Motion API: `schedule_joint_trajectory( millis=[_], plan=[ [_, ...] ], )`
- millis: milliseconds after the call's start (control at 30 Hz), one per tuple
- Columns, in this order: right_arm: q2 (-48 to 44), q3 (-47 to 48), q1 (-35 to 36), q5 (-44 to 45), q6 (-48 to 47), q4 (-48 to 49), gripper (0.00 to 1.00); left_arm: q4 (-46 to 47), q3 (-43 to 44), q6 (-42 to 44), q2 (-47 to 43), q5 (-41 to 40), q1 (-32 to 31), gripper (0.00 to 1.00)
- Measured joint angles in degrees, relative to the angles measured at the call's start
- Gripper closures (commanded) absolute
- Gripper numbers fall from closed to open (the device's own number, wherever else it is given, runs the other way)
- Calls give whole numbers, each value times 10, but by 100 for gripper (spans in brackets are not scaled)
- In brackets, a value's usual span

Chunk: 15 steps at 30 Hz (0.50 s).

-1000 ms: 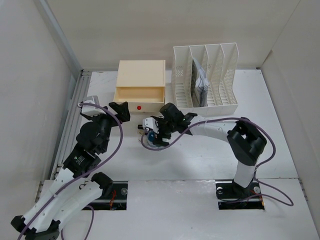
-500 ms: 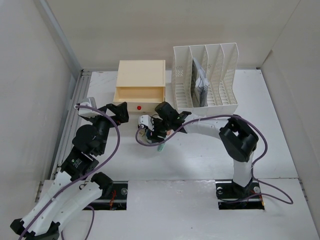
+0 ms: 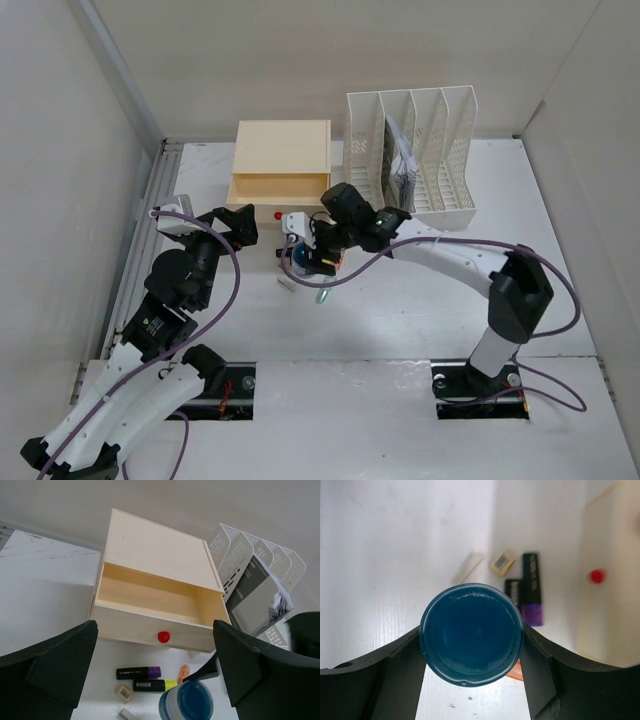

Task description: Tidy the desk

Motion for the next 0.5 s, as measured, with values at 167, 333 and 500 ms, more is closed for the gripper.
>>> schedule_joint_trajectory(
  millis=[167, 333, 500],
  plan=[
    [-54, 74, 0, -21, -1, -34, 100, 0, 0, 0, 2, 0, 0, 2],
    [-64, 133, 0, -37, -1, -48, 100, 0, 0, 0, 6, 0, 0, 2],
    [-78, 138, 0, -19, 11, -43, 100, 0, 0, 0, 8, 0, 0, 2]
  ],
)
